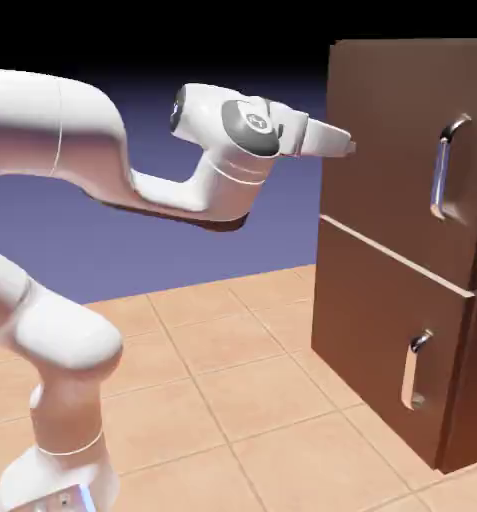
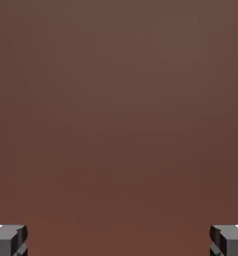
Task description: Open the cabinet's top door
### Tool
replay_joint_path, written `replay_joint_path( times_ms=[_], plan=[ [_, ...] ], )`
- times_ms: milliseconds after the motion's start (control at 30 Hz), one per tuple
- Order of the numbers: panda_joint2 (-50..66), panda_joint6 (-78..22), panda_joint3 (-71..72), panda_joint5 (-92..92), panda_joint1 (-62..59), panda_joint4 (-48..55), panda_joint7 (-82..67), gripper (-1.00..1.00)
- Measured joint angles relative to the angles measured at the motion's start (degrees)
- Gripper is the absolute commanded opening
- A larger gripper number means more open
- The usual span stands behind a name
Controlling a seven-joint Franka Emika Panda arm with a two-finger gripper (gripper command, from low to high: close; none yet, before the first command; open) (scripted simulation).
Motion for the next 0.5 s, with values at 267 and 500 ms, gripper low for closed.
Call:
replay_joint_path(
  times_ms=[267, 500],
  plan=[
    [-2.0, 0.2, -7.8, -19.9, 6.9, 5.0, 15.0, 0.00],
    [-3.8, 0.4, -14.7, -37.4, 13.0, 9.4, 28.1, 0.00]
  ],
)
